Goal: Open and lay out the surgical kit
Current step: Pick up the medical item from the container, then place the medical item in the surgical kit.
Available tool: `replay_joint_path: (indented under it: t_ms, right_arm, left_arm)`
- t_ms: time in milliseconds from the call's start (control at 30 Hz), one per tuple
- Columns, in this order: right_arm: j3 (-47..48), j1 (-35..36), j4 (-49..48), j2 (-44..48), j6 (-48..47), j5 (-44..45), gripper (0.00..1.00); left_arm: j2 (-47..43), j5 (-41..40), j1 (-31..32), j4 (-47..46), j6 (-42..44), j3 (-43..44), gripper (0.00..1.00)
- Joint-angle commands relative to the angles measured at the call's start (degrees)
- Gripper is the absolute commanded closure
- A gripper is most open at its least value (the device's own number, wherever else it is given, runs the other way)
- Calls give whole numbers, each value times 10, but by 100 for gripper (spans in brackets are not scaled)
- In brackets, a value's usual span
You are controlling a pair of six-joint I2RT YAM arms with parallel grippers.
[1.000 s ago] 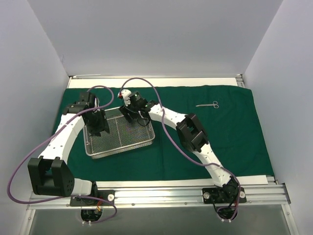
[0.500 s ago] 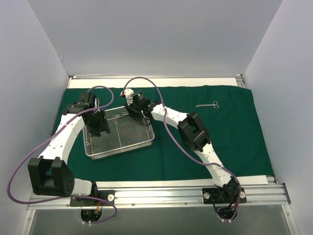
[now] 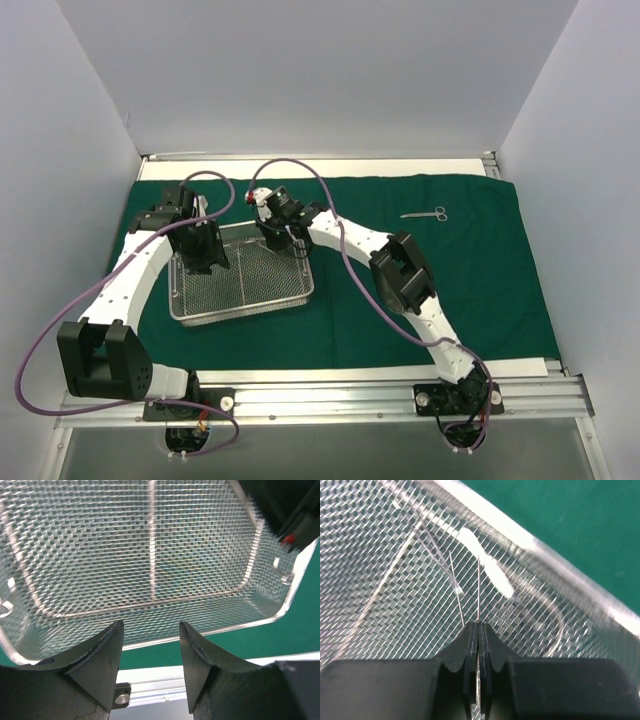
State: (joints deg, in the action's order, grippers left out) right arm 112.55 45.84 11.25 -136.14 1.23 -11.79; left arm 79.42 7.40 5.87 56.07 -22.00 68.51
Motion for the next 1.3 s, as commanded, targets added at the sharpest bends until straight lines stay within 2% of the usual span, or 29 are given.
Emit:
replay_joint_path:
  t_ms: [0, 333, 433, 500, 633, 800, 900, 1100, 1267]
  right_arm:
    - [13, 2, 75, 77, 31, -26, 100]
    - [-64, -44, 70, 131, 114, -175, 100]
    - [-72, -42, 83, 150, 87, -191, 100]
    - [-80, -41, 91, 165, 71, -198, 100]
    - [-90, -38, 127, 179, 40, -194, 100]
    - [-104, -9, 126, 220, 6, -137, 100]
    - [-102, 5, 132, 230, -4, -116, 100]
    - [-92, 16, 157, 243, -26, -86, 100]
    - [-91, 20, 161, 244, -26, -92, 100]
  left_arm:
    - [10, 74, -8, -47, 25, 32, 43]
    - [33, 161, -31, -78, 39, 23, 42]
    - [38, 220, -41, -99, 42, 22, 40]
    - [43, 287, -46, -115, 41, 22, 40]
    - [59, 350, -45, -126, 46, 26, 39]
    - [93, 358, -46, -125, -16, 8, 38]
    - [99, 394, -44, -170, -73, -10, 38]
    - [108, 373, -38, -130, -42, 14, 37]
    - [95, 377, -35, -157, -64, -13, 37]
